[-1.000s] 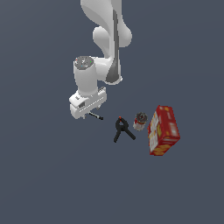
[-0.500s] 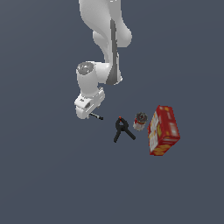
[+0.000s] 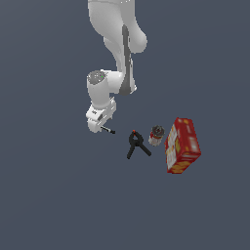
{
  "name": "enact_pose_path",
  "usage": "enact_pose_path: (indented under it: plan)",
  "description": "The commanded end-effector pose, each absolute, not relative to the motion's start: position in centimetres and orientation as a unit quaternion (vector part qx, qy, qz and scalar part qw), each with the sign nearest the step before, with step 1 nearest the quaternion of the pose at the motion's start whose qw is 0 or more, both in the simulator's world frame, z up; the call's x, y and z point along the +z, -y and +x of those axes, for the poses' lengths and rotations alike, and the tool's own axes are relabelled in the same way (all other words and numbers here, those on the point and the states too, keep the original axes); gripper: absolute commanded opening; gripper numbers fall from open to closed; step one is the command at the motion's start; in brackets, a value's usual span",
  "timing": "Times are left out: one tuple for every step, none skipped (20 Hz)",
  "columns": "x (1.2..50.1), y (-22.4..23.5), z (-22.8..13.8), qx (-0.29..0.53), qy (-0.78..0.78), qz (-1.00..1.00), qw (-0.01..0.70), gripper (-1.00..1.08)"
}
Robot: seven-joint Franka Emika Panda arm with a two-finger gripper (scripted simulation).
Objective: Pick up a designated object from a clutter of objects.
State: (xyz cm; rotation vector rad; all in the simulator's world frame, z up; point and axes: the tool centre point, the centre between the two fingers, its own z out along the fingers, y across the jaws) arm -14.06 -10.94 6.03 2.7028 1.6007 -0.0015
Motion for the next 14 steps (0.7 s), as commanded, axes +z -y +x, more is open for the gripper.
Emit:
enact_pose_path:
  plan:
    - [6.0, 10.9, -14.1, 0.0, -0.51, 0.86, 0.0, 1.0]
    - [6.0, 10.9, -14.1, 0.0, -0.51, 0.86, 0.0, 1.0]
    - [5.9, 10.9, -14.1, 0.0, -0.51, 0.86, 0.0, 1.0]
    - [5.8, 10.9, -14.1, 0.0, -0.51, 0.86, 0.0, 1.0]
    - [5.7, 10.9, -14.1, 0.0, -0.51, 0.86, 0.0, 1.0]
    - [5.5, 10.9, -14.1, 0.0, -0.51, 0.86, 0.0, 1.0]
    - [5.3, 10.9, -14.1, 0.0, -0.51, 0.86, 0.0, 1.0]
    - [5.0, 10.9, -14.1, 0.0, -0.51, 0.86, 0.0, 1.0]
    - [4.7, 10.9, -14.1, 0.0, -0.51, 0.86, 0.0, 1.0]
    - [4.3, 10.9, -14.1, -0.001, -0.511, 0.86, 0.0, 1.0]
    - [3.9, 10.9, -14.2, -0.001, -0.511, 0.86, 0.0, 1.0]
    - [3.5, 10.9, -14.2, -0.001, -0.511, 0.86, 0.0, 1.0]
    - [3.1, 10.9, -14.2, -0.001, -0.511, 0.86, 0.0, 1.0]
    - [2.7, 10.9, -14.2, -0.001, -0.511, 0.859, 0.0, 1.0]
